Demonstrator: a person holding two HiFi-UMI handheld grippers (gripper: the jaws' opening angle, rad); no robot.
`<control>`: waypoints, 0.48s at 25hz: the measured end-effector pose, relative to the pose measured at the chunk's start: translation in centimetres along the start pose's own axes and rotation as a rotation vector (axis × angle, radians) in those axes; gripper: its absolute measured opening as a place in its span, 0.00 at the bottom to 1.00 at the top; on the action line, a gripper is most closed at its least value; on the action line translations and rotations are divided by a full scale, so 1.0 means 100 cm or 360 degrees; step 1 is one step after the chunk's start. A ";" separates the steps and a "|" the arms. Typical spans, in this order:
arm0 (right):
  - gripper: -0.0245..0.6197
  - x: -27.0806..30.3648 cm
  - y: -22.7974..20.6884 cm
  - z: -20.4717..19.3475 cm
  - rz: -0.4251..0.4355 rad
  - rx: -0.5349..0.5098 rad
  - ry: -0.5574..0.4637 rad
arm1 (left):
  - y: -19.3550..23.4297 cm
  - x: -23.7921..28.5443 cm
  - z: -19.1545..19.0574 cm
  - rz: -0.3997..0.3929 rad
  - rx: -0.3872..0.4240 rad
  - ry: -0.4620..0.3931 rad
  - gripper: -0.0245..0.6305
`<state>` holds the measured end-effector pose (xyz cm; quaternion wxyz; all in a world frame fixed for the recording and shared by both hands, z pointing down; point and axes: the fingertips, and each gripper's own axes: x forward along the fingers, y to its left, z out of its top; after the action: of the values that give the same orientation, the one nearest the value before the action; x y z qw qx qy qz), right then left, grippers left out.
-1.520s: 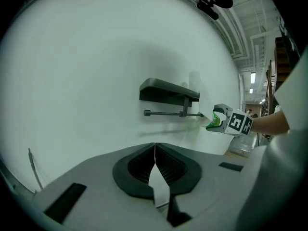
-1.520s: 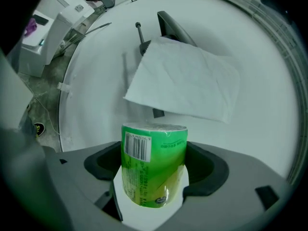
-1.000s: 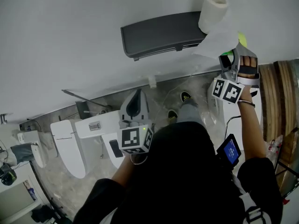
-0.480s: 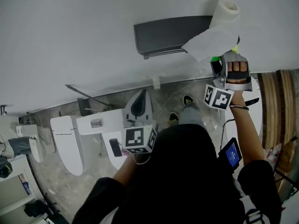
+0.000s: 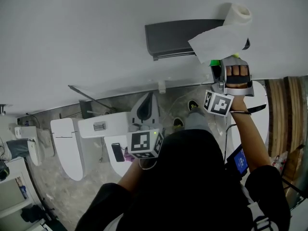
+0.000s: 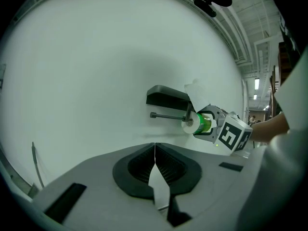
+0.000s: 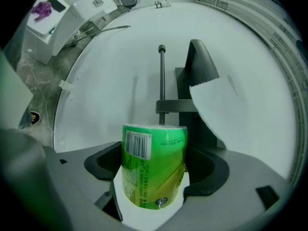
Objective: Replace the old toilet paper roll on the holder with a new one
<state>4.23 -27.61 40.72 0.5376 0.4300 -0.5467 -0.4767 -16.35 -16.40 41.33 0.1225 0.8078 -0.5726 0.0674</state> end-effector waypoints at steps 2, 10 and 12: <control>0.64 0.000 0.000 -0.001 0.0006 0.0016 -0.0008 | -0.002 -0.001 0.004 -0.0001 -0.0007 -0.0010 0.07; 0.64 -0.007 -0.009 0.020 0.0078 0.0035 -0.0069 | -0.008 -0.007 0.009 -0.0014 -0.0034 -0.0039 0.07; 0.64 -0.007 -0.008 0.020 0.0085 0.0038 -0.0060 | -0.008 -0.007 0.009 -0.0021 -0.0043 -0.0042 0.07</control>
<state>2.26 -26.96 39.87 0.5345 0.4126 -0.5737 -0.4637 -15.85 -15.71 40.22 0.1264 0.8107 -0.5696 0.0482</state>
